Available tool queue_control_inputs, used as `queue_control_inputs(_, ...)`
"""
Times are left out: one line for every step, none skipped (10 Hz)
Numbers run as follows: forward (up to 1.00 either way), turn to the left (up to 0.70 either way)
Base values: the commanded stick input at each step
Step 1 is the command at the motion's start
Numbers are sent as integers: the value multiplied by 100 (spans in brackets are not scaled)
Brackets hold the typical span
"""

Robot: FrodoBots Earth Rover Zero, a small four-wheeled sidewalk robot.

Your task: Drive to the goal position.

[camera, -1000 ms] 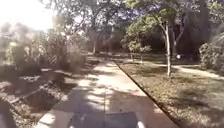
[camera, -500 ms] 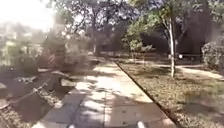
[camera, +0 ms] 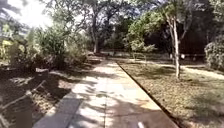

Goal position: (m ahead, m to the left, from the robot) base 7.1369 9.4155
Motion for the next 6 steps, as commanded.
queue_control_inputs(50,0)
queue_control_inputs(50,0)
queue_control_inputs(50,0)
queue_control_inputs(50,0)
queue_control_inputs(50,0)
queue_control_inputs(50,0)
